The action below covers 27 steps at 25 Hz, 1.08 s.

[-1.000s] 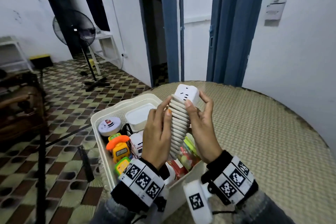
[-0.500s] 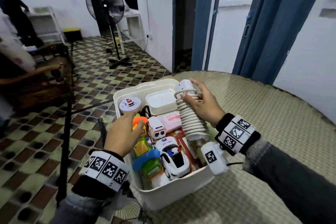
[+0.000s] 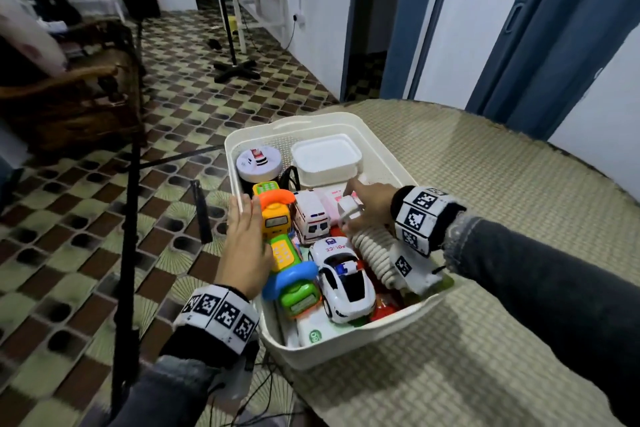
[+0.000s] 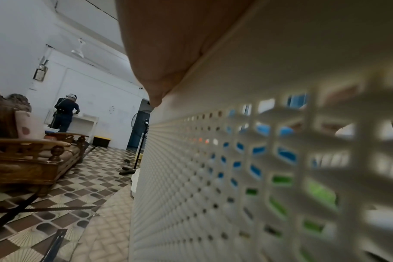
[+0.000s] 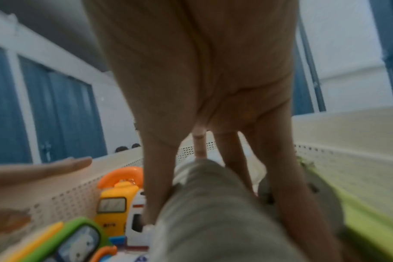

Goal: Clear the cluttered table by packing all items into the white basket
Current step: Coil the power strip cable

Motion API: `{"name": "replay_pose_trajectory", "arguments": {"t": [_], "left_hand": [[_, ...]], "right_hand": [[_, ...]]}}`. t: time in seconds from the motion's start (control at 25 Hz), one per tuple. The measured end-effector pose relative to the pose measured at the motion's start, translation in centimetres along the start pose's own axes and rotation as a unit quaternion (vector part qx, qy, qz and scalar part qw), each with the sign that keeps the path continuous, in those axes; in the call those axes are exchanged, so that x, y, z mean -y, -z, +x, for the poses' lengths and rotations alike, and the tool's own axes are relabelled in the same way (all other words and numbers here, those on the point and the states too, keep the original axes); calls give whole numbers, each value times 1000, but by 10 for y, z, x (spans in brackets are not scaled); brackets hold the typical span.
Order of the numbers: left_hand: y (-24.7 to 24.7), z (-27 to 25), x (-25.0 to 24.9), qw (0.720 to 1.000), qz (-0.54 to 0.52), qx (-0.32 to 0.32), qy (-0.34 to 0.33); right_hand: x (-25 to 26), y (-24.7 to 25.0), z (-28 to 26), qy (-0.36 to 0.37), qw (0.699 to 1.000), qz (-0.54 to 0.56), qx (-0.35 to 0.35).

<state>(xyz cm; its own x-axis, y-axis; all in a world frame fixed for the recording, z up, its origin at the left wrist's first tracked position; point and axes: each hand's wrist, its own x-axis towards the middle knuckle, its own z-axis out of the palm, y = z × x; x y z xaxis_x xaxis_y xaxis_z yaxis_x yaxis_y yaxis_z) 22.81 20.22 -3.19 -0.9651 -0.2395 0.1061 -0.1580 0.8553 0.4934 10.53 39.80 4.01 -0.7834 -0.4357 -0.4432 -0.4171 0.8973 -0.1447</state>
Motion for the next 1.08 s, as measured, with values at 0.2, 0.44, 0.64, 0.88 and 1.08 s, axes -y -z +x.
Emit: {"name": "replay_pose_trajectory", "arguments": {"t": [0.2,0.44,0.64,0.88,1.08], "left_hand": [[1,-1,1,1000,-2,-2,-8],[1,-2,-2,1000,-25,-10,-10],[1,-5,1,1000,-28,-11,-8],[1,-1,6,999,-35,1,-4],[6,-1,4,992,-123,15,-7]], "right_hand": [[-15,17,-6,10,995,62,74],[-20,-5,-7,47,996,-18,-75],[-8,-6,4,37,997,-56,-30],[-9,-10,8,14,1000,-21,-16],[-10,1,-12,30,998,-45,-43]]}}
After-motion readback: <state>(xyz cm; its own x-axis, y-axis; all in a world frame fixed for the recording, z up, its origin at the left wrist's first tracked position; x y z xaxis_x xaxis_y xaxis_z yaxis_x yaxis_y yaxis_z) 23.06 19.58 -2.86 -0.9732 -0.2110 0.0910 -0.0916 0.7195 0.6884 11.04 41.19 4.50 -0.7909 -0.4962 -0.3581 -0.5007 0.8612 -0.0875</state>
